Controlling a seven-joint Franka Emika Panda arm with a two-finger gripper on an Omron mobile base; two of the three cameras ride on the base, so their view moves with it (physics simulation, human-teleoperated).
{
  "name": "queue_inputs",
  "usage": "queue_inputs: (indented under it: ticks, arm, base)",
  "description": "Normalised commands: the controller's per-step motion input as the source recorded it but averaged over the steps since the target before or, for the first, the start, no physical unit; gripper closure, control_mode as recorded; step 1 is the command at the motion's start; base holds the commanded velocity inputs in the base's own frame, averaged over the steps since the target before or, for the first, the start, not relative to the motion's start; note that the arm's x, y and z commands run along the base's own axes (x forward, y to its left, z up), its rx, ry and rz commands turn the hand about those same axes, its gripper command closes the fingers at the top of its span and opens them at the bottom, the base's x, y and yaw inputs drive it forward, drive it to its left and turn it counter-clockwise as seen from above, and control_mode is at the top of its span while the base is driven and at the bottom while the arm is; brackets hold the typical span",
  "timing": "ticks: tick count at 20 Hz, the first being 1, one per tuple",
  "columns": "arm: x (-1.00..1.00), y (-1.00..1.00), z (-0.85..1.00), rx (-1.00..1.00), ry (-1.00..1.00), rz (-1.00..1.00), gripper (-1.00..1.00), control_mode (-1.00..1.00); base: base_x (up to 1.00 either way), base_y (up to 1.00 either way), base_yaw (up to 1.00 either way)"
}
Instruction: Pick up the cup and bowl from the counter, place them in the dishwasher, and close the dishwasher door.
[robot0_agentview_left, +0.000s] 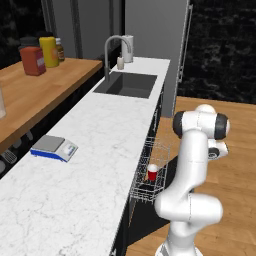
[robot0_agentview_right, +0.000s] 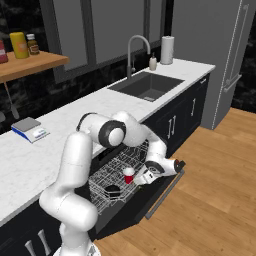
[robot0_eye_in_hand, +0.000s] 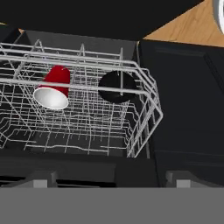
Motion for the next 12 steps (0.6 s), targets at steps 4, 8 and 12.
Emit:
queue_inputs:
  ticks: [4,8,12]
  arm:
    - [-0.32,-1.0,-0.03,0.0,0.0,-0.05,-1.0,-1.0]
    - [-0.31,-1.0,-0.26,0.0,0.0,-0.04,-1.0,-1.0]
    - [-0.42,-1.0,-0.41,0.0,0.0,-0.01,-1.0,-1.0]
  base:
    - [0.0,0.0,0.0]
    - [0.0,0.0,0.0]
    - [0.0,0.0,0.0]
